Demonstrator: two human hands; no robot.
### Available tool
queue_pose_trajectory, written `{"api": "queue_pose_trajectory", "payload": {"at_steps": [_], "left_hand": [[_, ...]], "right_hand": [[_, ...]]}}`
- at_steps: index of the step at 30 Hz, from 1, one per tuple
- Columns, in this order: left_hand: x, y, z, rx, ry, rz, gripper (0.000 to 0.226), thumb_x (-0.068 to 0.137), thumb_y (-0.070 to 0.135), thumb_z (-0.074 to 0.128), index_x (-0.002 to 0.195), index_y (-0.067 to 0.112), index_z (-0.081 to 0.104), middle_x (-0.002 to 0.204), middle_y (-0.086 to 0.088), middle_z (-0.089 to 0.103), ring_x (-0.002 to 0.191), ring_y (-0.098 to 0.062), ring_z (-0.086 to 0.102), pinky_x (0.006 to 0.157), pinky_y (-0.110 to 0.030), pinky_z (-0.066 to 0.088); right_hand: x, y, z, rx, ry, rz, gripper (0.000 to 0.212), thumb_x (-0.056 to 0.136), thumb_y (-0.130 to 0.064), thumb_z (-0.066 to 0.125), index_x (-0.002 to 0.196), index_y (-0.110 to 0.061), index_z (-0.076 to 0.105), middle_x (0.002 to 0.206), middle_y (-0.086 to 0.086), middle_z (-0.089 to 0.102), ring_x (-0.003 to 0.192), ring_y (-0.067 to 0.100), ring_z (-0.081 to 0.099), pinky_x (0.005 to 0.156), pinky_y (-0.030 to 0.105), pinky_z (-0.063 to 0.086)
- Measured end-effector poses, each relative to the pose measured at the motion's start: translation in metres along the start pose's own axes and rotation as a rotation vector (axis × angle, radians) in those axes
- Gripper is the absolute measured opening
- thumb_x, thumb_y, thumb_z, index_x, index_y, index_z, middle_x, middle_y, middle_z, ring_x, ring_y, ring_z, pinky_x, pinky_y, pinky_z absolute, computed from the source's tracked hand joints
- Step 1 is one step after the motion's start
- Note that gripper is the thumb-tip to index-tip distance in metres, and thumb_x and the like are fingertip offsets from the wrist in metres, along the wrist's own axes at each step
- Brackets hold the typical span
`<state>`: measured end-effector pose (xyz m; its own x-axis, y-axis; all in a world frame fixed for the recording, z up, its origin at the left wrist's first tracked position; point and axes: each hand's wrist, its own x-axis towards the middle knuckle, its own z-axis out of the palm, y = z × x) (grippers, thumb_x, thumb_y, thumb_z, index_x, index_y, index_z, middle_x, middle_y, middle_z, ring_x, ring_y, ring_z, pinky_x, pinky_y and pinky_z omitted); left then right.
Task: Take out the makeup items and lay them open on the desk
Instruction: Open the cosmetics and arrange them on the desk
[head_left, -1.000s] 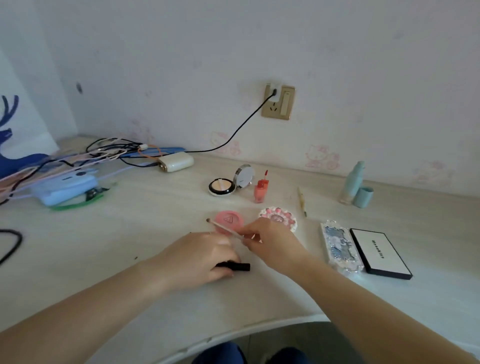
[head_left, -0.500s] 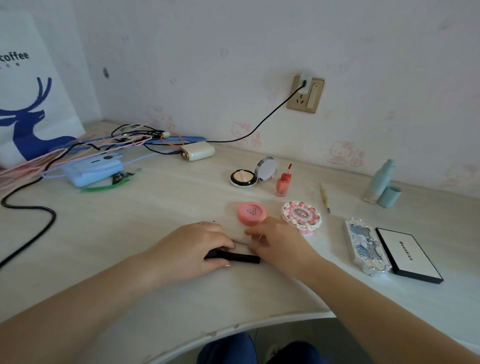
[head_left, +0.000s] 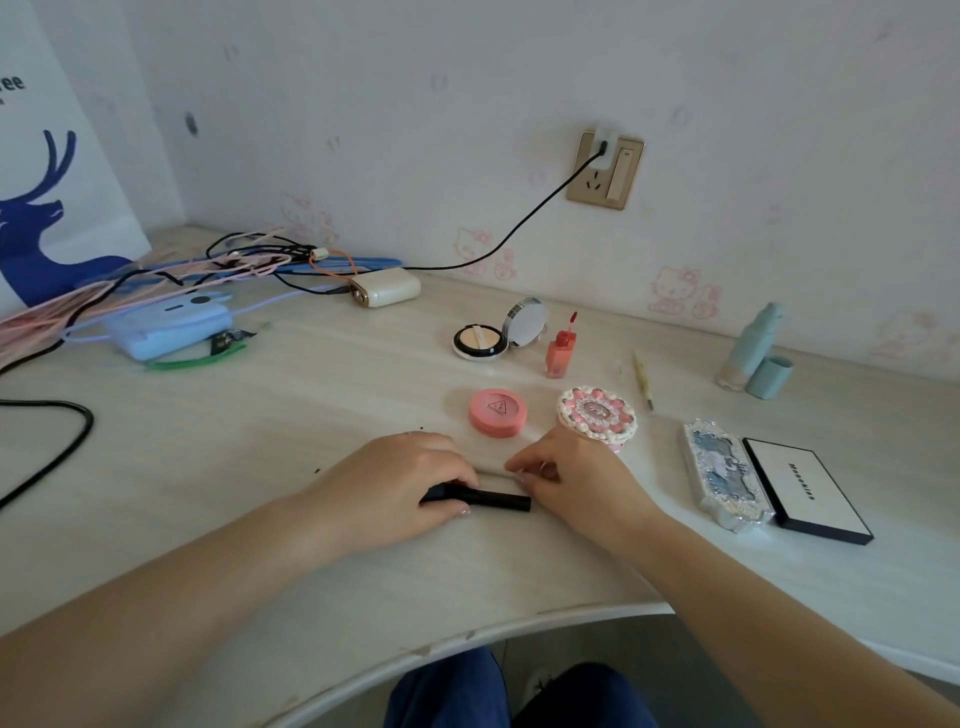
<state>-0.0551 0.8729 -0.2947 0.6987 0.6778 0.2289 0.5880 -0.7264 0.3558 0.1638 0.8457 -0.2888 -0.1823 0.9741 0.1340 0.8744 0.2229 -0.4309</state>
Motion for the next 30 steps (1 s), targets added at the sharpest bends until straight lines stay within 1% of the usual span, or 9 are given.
{"api": "queue_pose_trajectory", "payload": {"at_steps": [5,8,11,14,17,19,22,28,30], "left_hand": [[0.002,-0.002,-0.008,-0.065,0.086,-0.037,0.043,0.079,0.055,0.049,0.104,0.024,0.066,0.094,0.018,0.059,0.090,0.003,0.055,0.079,-0.022,0.047],[0.015,-0.008,-0.015,-0.106,0.155,-0.102,0.039,0.078,0.050,0.053,0.104,0.023,0.066,0.094,0.015,0.062,0.089,0.001,0.058,0.078,-0.028,0.052],[0.034,-0.012,-0.019,-0.135,0.139,-0.232,0.035,0.082,0.032,0.067,0.115,0.022,0.063,0.109,0.009,0.065,0.100,-0.003,0.059,0.089,-0.026,0.048],[0.056,-0.013,-0.017,-0.097,0.034,-0.325,0.056,0.080,0.030,0.070,0.132,0.018,0.051,0.130,0.004,0.058,0.119,-0.010,0.053,0.096,-0.019,0.038],[0.077,-0.014,-0.012,-0.076,-0.088,-0.418,0.071,0.074,0.043,0.072,0.134,0.014,0.049,0.137,-0.002,0.053,0.128,-0.020,0.047,0.105,-0.029,0.037],[0.087,-0.019,-0.008,-0.054,-0.102,-0.435,0.062,0.062,0.056,0.066,0.112,0.018,0.064,0.117,-0.004,0.064,0.115,-0.026,0.056,0.095,-0.037,0.046],[0.095,-0.026,-0.007,-0.043,-0.122,-0.432,0.045,0.051,0.062,0.053,0.074,0.025,0.063,0.079,0.001,0.064,0.087,-0.026,0.063,0.075,-0.036,0.052],[0.092,-0.036,-0.007,-0.118,-0.099,-0.342,0.051,0.055,0.069,0.060,0.084,0.028,0.067,0.083,0.006,0.067,0.086,-0.018,0.060,0.078,-0.037,0.052],[0.089,-0.040,-0.010,-0.257,-0.078,-0.325,0.038,0.067,0.054,0.068,0.098,0.032,0.066,0.101,0.011,0.069,0.099,-0.011,0.061,0.088,-0.033,0.050]], "right_hand": [[0.003,-0.002,-0.010,0.029,0.062,0.010,0.027,0.087,-0.027,0.062,0.114,-0.027,0.065,0.097,-0.009,0.056,0.088,0.007,0.055,0.079,0.016,0.040],[0.016,-0.002,-0.021,0.013,0.132,-0.013,0.033,0.086,-0.027,0.064,0.119,-0.027,0.062,0.104,-0.007,0.059,0.094,0.007,0.056,0.081,0.014,0.037],[0.033,-0.005,-0.029,-0.087,0.105,0.000,0.045,0.086,-0.032,0.063,0.130,-0.026,0.054,0.123,-0.004,0.056,0.116,0.013,0.052,0.088,0.021,0.037],[0.048,-0.012,-0.029,-0.229,-0.031,0.026,0.056,0.086,-0.036,0.059,0.139,-0.026,0.041,0.140,-0.002,0.044,0.129,0.018,0.043,0.099,0.031,0.038],[0.062,-0.018,-0.023,-0.331,-0.107,0.024,0.053,0.086,-0.041,0.053,0.134,-0.018,0.045,0.135,0.005,0.048,0.122,0.026,0.049,0.096,0.038,0.045],[0.071,-0.018,-0.018,-0.388,-0.162,0.023,0.051,0.085,-0.047,0.053,0.125,-0.015,0.049,0.125,0.006,0.054,0.114,0.028,0.054,0.090,0.041,0.048],[0.083,-0.015,-0.014,-0.430,-0.218,0.019,0.039,0.082,-0.050,0.055,0.099,-0.015,0.051,0.105,0.005,0.059,0.098,0.028,0.059,0.078,0.038,0.050],[0.089,-0.008,-0.018,-0.334,-0.224,-0.031,0.030,0.086,-0.044,0.051,0.100,-0.019,0.059,0.094,0.004,0.063,0.088,0.025,0.059,0.067,0.034,0.045],[0.087,-0.003,-0.022,-0.215,-0.232,-0.028,0.026,0.087,-0.041,0.054,0.106,-0.025,0.059,0.097,0.000,0.064,0.091,0.021,0.058,0.074,0.034,0.048]]}}
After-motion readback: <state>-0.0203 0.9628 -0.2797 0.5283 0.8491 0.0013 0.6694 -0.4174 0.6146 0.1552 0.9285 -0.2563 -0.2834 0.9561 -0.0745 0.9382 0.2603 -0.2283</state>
